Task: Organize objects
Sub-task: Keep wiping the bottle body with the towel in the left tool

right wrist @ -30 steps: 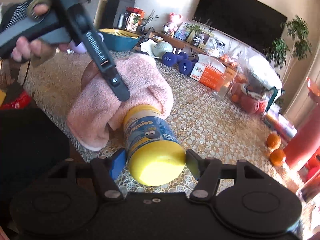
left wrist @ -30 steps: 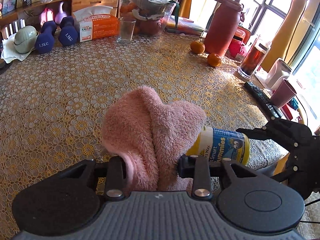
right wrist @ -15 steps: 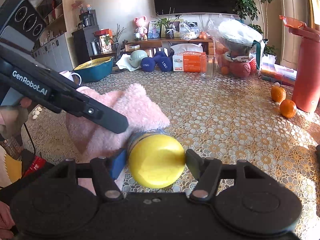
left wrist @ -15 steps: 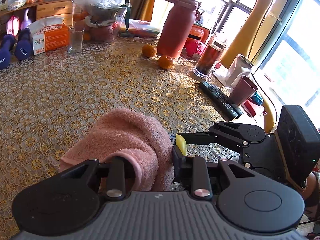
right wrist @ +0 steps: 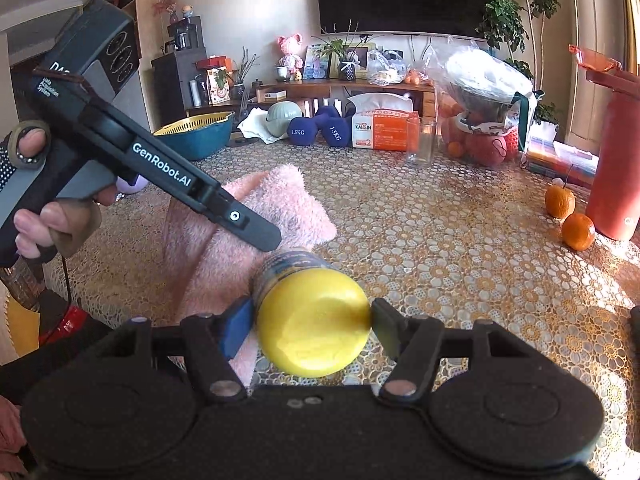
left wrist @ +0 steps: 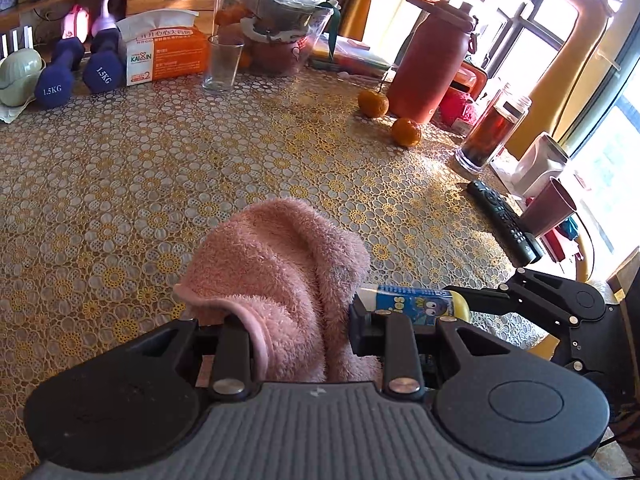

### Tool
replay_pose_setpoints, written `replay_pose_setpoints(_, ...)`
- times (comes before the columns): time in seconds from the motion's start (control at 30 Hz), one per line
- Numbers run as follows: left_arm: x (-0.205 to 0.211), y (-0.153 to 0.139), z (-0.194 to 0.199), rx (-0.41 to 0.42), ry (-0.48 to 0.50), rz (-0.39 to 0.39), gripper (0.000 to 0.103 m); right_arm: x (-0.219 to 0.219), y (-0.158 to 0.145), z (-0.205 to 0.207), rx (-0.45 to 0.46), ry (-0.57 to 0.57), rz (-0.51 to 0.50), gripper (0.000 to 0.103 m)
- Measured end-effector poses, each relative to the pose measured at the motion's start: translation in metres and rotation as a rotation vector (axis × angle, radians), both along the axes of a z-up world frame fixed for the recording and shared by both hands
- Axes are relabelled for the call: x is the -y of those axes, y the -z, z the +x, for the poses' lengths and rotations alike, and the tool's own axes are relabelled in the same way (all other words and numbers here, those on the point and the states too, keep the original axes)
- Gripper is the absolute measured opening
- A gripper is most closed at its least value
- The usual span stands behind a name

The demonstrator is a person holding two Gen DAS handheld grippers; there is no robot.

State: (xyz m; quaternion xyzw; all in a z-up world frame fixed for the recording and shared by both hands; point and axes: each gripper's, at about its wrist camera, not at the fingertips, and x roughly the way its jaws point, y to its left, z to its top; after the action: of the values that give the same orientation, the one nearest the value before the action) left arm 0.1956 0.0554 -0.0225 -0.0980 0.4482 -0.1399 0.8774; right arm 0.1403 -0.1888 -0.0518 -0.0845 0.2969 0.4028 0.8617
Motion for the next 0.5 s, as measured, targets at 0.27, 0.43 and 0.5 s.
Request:
replay_pose_setpoints(0.27, -0.004, -0.014, -0.006, 0.026, -0.008, -0.006, 0.029, 0.0, 0.0, 0.001, 0.0, 0.011, -0.01, 0.064)
replay_pose_setpoints(0.43, 0.014, -0.039, -0.018, 0.081, 0.075, -0.05, 0.029, 0.001, 0.0, 0.002, 0.0, 0.016, -0.01, 0.064)
replay_pose_setpoints(0.5, 0.024, -0.046, -0.022, 0.093, 0.118, -0.069, 0.029, -0.002, -0.002, 0.001, 0.014, 0.011, -0.019, 0.064)
